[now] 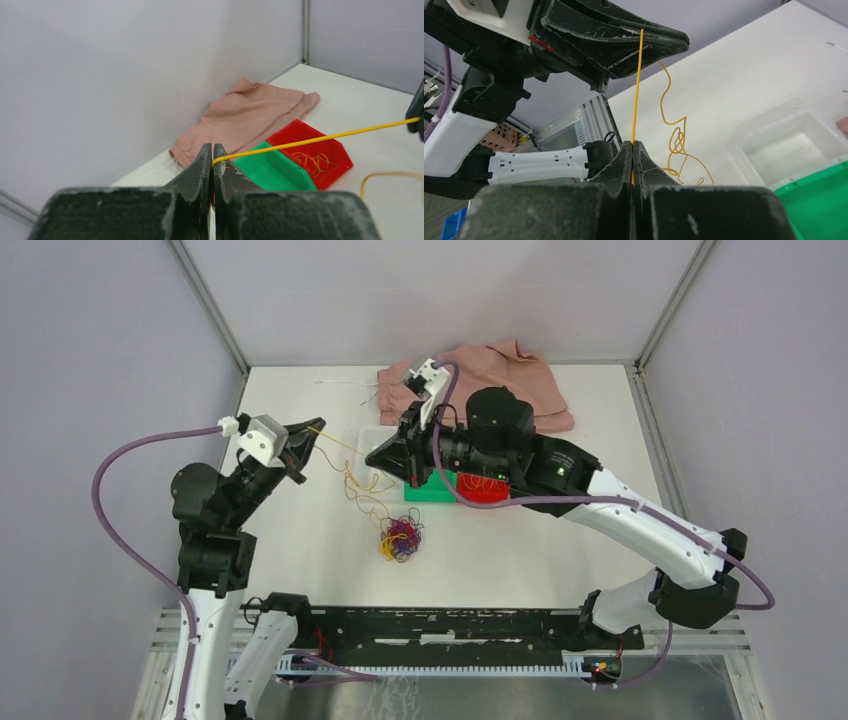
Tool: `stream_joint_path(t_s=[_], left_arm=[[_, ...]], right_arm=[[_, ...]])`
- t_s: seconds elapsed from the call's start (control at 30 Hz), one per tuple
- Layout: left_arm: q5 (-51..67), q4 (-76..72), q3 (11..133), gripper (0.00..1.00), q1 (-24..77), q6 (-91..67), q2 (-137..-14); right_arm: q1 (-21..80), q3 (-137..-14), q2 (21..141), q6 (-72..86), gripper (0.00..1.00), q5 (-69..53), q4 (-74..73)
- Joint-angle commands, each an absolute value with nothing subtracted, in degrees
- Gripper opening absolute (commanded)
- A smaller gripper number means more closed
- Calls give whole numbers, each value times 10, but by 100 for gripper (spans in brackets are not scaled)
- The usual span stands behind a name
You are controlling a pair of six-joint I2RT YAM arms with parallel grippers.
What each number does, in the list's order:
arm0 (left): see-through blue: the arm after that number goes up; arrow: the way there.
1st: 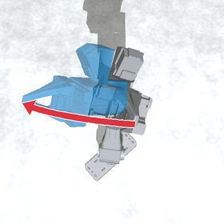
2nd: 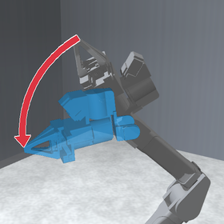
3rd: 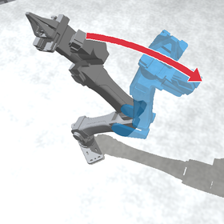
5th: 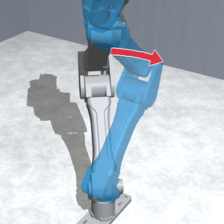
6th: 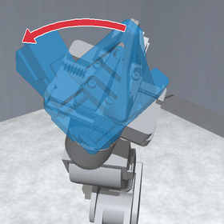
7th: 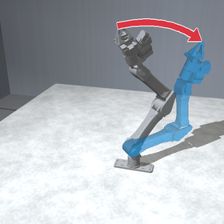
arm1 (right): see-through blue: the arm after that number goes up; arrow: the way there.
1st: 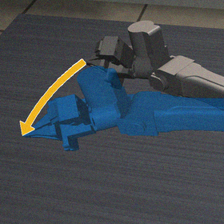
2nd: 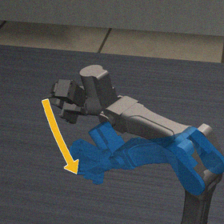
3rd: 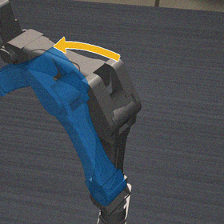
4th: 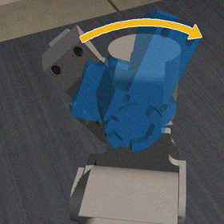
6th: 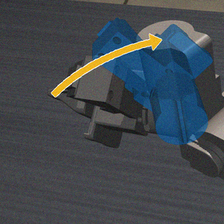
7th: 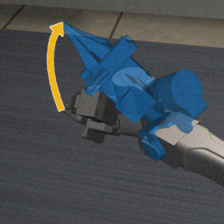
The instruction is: Untangle the cables
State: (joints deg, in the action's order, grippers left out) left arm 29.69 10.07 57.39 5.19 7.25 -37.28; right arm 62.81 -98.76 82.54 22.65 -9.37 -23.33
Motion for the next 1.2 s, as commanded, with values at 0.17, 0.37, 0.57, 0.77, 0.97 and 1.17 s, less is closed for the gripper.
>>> stream_joint_path(t_s=[0.17, 0.37, 0.57, 0.77, 0.97, 1.17], left_arm=[[200, -5, 711, 3, 33, 171, -439], [219, -19, 774, 3, 33, 113, -473], [294, -22, 834, 3, 34, -6, -498], [367, -24, 897, 3, 33, -85, -519], [367, -21, 978, 3, 33, -98, -554], [360, -15, 1076, 3, 34, -115, -609]], right_arm=[[633, -1053, 713, 186, 1, -81, -347], [631, -1050, 712, 197, 19, -218, -332], [609, -1028, 706, 207, 57, -156, -299], [583, -1034, 751, 190, 85, -110, -272], [586, -964, 796, 193, 100, -214, -156], [605, -841, 830, 157, 100, -201, -106]])
